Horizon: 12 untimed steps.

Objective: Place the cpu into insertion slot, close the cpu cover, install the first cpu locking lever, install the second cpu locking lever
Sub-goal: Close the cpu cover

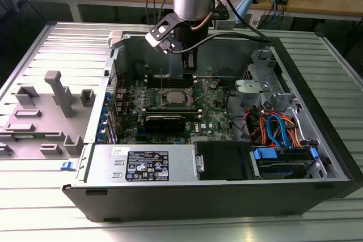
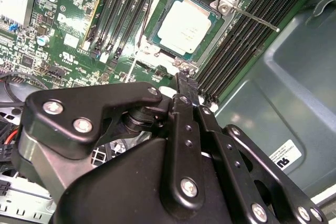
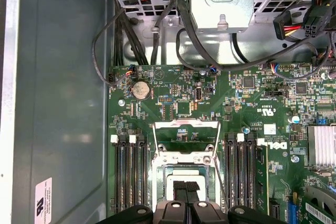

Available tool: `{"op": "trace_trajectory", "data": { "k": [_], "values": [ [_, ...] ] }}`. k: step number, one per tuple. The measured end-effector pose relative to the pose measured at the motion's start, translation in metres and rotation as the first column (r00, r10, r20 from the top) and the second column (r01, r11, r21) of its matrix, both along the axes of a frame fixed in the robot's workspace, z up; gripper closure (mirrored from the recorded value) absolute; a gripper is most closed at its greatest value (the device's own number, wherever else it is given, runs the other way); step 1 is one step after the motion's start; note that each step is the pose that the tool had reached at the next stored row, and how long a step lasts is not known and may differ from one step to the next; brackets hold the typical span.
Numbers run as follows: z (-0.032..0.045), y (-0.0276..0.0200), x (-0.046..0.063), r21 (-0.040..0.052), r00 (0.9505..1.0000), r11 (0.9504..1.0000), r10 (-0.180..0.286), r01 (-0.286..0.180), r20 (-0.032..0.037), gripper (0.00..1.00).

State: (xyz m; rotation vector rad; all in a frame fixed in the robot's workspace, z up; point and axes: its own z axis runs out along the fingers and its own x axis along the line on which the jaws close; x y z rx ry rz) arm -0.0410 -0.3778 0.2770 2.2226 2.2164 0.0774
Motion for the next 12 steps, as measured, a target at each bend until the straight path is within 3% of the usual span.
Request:
{"op": "trace_trajectory", "data": {
  "k": [12],
  "values": [
    [0.0009,0.0,0.0038,-0.0006,1.0,1.0,0.0,0.0,-0.0001,0.89]
  ]
}}
